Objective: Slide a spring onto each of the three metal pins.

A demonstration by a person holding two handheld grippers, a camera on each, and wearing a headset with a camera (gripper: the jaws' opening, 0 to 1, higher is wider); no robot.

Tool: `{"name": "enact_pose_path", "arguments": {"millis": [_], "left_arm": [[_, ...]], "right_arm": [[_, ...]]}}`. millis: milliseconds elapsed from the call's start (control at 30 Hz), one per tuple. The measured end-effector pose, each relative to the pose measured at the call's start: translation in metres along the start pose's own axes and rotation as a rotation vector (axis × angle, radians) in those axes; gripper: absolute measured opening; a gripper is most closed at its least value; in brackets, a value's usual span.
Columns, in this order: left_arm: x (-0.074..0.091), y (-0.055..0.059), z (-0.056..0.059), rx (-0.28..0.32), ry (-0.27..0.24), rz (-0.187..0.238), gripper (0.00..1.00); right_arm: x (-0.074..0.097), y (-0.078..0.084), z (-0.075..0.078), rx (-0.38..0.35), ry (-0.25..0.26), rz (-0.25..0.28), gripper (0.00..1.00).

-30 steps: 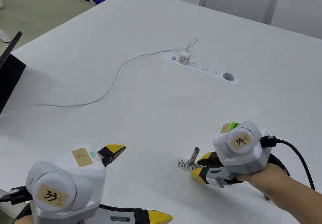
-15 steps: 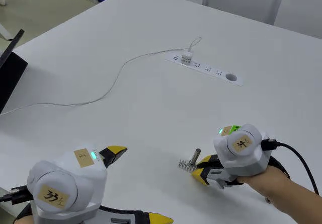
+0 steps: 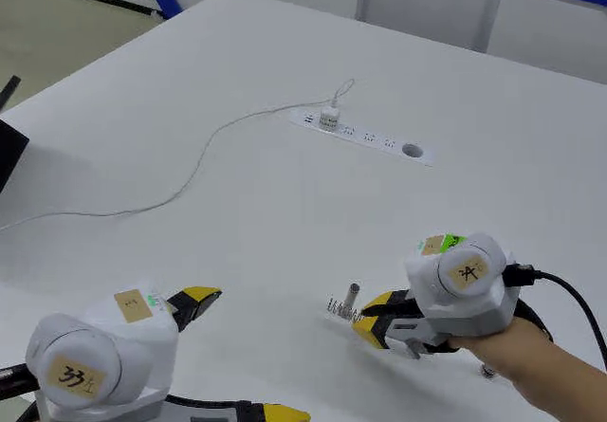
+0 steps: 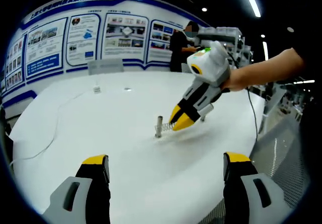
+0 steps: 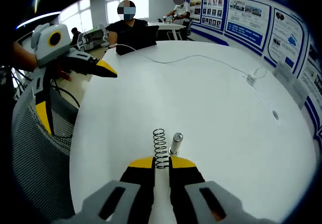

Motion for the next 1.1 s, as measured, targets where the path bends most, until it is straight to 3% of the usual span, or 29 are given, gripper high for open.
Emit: {"name": "enact_pose_path", "arguments": {"millis": [200, 533, 700, 867, 1100], "left_arm": [[-0.003, -0.004, 0.004, -0.037, 0.026, 0.002, 0.91], [-0.023, -0.025, 0.021, -0.147, 0.130, -0.005, 0.82], [-0.033, -0.032, 0.022, -0.212, 0.125, -0.013, 0.80], [-0.042, -0.041, 0.032, -0.238, 0.154, -0.001, 0.73], [-0.051, -0.046, 0.043, -0.290, 0.190, -0.004, 0.57]], "right_arm": [[0.023, -0.003, -0.006, 0.013, 0.012, 0.039, 0.11], [0.056, -0.013, -0.025, 0.037, 0.032, 0.120, 0.11], [0.065, -0.011, -0.029, 0.064, 0.046, 0.127, 0.11], [0.071, -0.009, -0.031, 0.051, 0.046, 0.134, 0.11], [0.078, -0.006, -0.038, 0.041, 0.047, 0.147, 0.11]]}}
Point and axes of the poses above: the centre of the closed fingertips' face, and the gripper's own axes: x roughly backward along the fingers, z roughly to its right, y roughly out of its underside, the point moved 3 cm from there along x, roughly backward along the fingers
